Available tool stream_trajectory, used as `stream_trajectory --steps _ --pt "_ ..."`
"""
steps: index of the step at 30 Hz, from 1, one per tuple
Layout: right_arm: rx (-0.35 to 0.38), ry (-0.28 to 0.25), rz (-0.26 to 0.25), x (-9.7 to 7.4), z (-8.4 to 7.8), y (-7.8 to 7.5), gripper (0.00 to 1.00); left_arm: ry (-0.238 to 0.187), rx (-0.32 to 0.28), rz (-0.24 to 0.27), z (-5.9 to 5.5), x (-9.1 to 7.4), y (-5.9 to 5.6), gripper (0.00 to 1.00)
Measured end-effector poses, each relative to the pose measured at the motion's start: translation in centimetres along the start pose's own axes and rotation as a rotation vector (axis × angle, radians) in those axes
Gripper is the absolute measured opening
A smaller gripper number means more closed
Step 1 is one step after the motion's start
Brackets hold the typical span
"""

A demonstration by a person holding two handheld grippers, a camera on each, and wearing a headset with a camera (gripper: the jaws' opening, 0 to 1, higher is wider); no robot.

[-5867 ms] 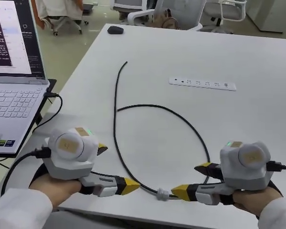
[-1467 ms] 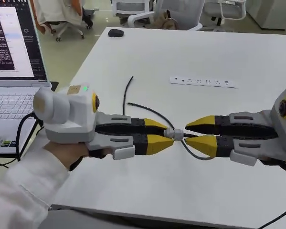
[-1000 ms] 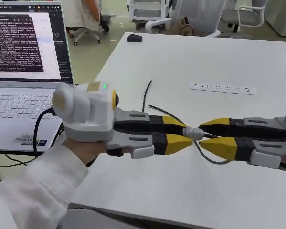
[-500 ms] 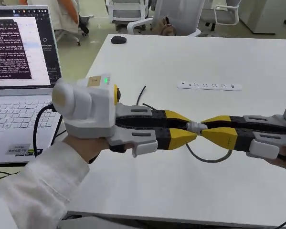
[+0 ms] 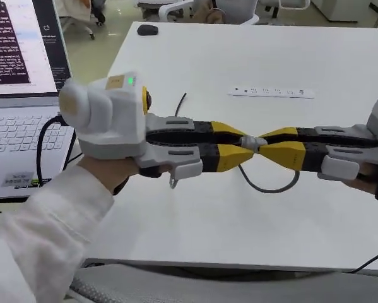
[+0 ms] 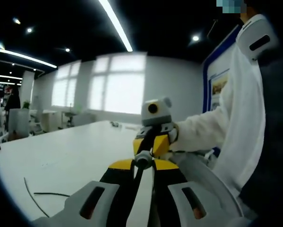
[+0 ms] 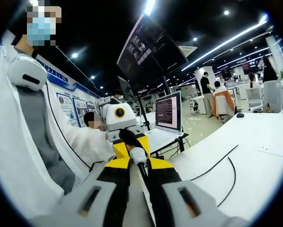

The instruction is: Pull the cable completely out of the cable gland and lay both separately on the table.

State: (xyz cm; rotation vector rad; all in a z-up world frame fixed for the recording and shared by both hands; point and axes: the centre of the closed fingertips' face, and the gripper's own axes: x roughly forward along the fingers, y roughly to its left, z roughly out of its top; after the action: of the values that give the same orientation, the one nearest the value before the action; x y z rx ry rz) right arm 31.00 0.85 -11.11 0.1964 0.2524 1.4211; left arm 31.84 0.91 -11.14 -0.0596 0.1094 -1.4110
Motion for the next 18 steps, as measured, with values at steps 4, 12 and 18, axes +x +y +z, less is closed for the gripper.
stream_trajectory --steps 4,12,18 --pt "-0.018 0.007 -0.023 -0.5 -0.1 -0.4 0.13 0.010 0.013 -0.031 0.0 0.7 0.1 0.16" --pt "0.002 0.000 -0.009 -0.2 -0.8 -0.5 0.13 -0.008 0.010 -0.047 -0.2 0.3 0.2 0.16" --pt "0.001 0.007 0.011 0.6 -0.4 -0.4 0.12 -0.018 -0.004 -0.031 0.1 -0.6 0.4 0.16"
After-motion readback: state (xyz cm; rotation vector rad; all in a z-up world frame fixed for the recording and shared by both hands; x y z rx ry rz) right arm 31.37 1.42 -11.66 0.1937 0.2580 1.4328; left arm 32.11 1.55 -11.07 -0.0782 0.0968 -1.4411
